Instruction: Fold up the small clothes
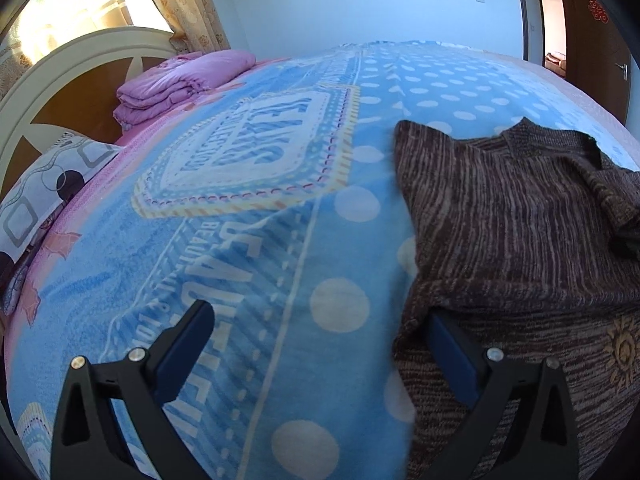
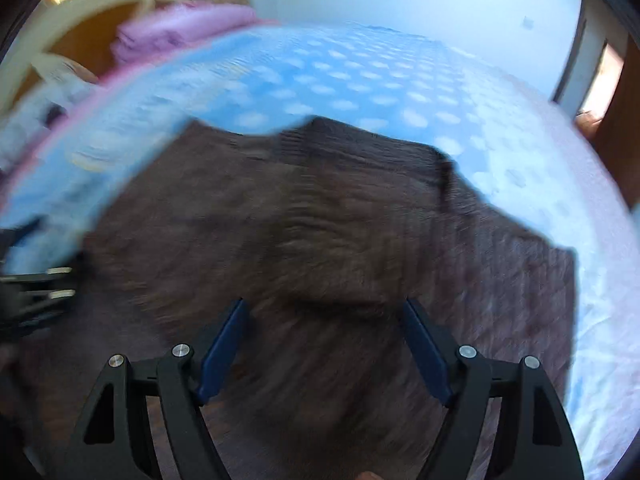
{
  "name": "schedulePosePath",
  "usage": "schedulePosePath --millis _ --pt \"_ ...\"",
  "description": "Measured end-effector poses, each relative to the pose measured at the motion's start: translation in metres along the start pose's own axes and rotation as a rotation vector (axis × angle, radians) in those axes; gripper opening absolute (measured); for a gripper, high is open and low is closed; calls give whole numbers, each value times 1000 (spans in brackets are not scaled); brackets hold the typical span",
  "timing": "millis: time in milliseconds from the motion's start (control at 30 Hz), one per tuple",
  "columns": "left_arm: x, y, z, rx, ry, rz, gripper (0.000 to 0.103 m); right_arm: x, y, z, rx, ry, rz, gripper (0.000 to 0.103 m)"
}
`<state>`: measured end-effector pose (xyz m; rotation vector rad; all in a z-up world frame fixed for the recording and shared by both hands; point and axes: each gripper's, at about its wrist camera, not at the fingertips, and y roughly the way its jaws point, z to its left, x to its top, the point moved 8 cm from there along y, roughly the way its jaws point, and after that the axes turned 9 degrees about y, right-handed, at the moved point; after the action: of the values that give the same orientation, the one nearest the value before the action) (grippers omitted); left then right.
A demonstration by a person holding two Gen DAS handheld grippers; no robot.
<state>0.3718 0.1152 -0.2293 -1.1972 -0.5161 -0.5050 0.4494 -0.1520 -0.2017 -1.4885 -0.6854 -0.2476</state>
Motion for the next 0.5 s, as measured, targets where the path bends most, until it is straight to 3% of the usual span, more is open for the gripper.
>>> schedulePosePath --millis 133,200,300,400,500 --pt "-3 1 5 -37 -47 0 103 26 -7 -82 -148 254 -91 78" --pt "-4 2 8 -59 -75 3 103 26 -16 -109 -147 334 -106 78" --pt "-4 3 6 -66 -72 2 103 12 -27 -108 -3 347 -67 78" --pt "-4 1 6 -75 -73 -5 103 -12 -46 -77 161 320 -51 78" --pt "-5 1 8 -87 -85 -4 103 -35 -53 -42 278 295 -32 58"
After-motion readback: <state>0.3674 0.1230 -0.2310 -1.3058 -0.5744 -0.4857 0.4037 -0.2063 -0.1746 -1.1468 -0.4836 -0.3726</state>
